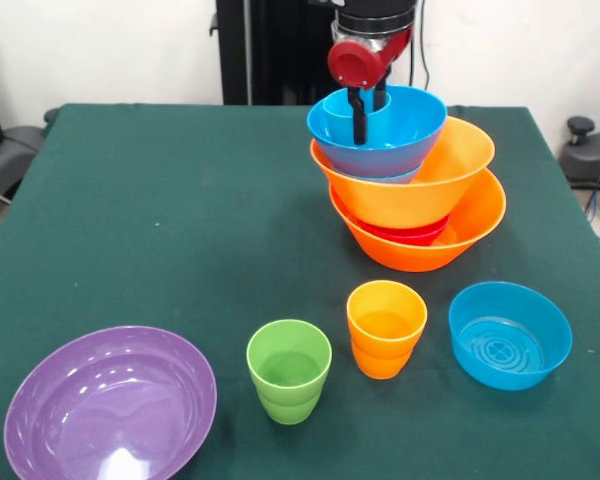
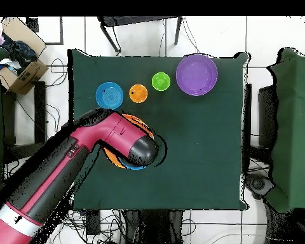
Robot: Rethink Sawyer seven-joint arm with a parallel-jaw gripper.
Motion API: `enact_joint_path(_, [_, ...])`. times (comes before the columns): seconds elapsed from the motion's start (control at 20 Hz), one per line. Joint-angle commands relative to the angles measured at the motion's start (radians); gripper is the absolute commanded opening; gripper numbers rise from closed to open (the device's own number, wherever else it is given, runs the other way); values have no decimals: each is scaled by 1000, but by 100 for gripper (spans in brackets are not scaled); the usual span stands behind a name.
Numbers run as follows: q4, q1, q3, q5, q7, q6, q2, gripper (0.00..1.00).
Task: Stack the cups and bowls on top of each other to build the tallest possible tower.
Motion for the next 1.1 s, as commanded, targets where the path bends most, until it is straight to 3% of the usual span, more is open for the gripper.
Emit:
enact_joint_path(0.05, [26, -11, 217, 25, 23, -21, 18, 100])
enact_joint_path(0.65, [31, -4, 214, 7, 21, -24, 15, 100])
enact_joint_path(1.1, [53, 13, 157, -27, 57, -33, -7, 100])
